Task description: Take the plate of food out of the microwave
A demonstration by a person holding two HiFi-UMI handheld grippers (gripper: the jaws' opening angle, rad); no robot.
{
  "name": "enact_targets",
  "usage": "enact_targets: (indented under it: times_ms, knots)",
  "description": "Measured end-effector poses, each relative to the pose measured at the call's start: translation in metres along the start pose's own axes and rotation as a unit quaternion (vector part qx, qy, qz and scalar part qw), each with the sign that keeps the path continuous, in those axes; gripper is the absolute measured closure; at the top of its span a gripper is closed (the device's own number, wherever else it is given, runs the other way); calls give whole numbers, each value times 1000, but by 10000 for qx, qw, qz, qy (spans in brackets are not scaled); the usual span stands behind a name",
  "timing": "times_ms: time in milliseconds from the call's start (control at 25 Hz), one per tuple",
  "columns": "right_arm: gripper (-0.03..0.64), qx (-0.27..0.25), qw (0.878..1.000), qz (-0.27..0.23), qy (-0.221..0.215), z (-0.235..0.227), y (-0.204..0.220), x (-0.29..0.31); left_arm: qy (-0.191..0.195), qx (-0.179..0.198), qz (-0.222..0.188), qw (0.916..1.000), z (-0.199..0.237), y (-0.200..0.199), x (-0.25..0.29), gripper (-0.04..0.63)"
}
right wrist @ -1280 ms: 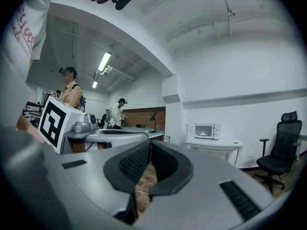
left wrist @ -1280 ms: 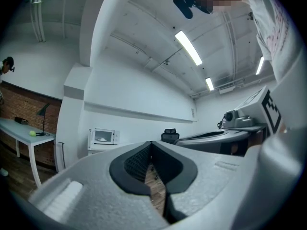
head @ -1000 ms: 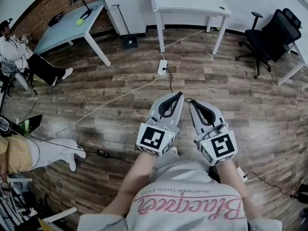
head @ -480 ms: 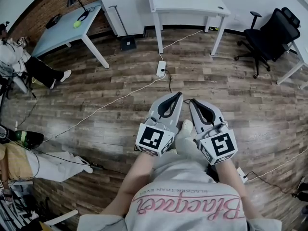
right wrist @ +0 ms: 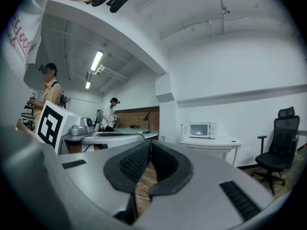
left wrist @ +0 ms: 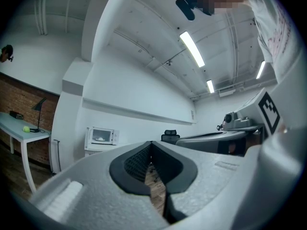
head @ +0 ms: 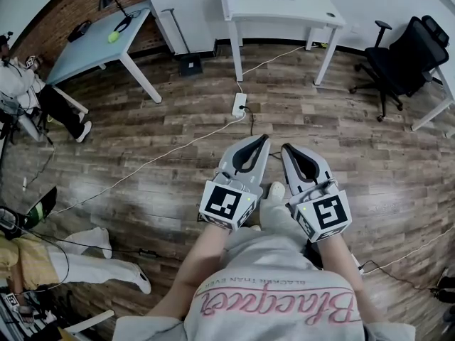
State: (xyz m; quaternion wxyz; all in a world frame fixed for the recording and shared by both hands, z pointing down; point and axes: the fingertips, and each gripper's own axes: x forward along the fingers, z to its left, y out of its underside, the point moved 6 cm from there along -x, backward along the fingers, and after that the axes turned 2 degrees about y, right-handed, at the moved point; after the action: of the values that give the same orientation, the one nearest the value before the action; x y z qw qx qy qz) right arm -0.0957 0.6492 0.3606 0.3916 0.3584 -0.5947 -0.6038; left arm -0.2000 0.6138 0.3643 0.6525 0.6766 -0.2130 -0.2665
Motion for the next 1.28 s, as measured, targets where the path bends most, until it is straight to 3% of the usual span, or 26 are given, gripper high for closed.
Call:
enact_targets:
  times_ms: [640, 1280]
  knots:
    - [601, 136, 9998, -46, -154, -84, -10, 83, -79, 26, 87, 9999, 55, 3, 97, 589]
    - [601, 125, 9983, -13, -570, -171, -18, 158, -563, 44, 20, 9984, 108, 0, 186, 589]
